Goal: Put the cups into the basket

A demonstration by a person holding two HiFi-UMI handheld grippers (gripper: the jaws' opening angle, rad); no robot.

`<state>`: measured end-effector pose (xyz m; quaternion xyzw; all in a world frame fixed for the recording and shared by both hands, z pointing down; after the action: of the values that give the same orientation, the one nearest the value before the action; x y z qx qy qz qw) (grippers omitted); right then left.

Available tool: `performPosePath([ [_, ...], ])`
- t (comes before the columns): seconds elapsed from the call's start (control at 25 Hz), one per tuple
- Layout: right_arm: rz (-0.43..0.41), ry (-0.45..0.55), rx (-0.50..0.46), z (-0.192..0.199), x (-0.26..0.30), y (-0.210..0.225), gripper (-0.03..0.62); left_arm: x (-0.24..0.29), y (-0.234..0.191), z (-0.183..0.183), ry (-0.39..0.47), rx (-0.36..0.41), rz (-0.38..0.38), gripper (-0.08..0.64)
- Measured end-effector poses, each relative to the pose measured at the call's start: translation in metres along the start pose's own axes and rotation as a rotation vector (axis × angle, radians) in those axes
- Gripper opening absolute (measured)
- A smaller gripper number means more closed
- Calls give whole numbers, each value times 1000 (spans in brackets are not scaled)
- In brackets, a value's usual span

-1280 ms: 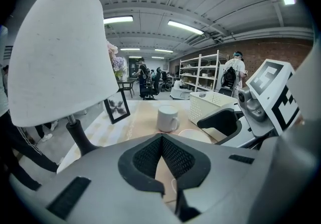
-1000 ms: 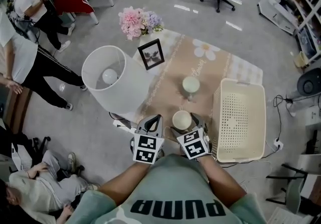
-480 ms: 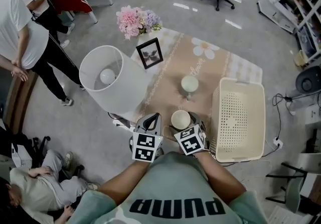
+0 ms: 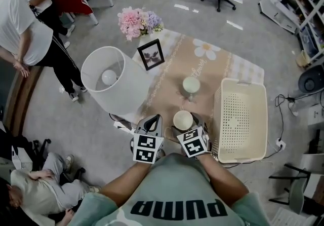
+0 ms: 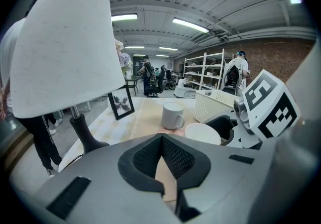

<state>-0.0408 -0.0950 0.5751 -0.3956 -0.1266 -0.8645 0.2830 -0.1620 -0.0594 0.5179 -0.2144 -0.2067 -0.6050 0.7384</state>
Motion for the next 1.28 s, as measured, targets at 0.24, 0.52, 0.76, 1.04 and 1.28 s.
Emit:
performPosePath([
  [0.24,-2,67,22,-22,-23,0,399,-5,0,-3,16,3,1,5],
  [0.52,16,119,35,-45,-58,5,399,-12,6,-18,55,7,15,5],
  [0.76,62,165,66,-55,-88,22,399,-9,26,-42,100,36,61,5],
  [1.04,126,196,120,-54,-124,52,399,6,58,-71,135,73,135,5],
  [1.28,192,206,158,-39,-145,81,399,21,91,-91,159,127,195,5],
])
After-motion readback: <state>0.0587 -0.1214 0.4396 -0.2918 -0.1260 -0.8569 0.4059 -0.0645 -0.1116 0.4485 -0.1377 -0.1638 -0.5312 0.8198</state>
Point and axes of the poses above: the fingertips, and each gripper's own axes: x forward along the fingers, y to its right, z out of its underside, the point moved 5 cm from there along -x, backward along the fingers, and after that the axes turned 1 degree about -y, right-handed, at the moved point
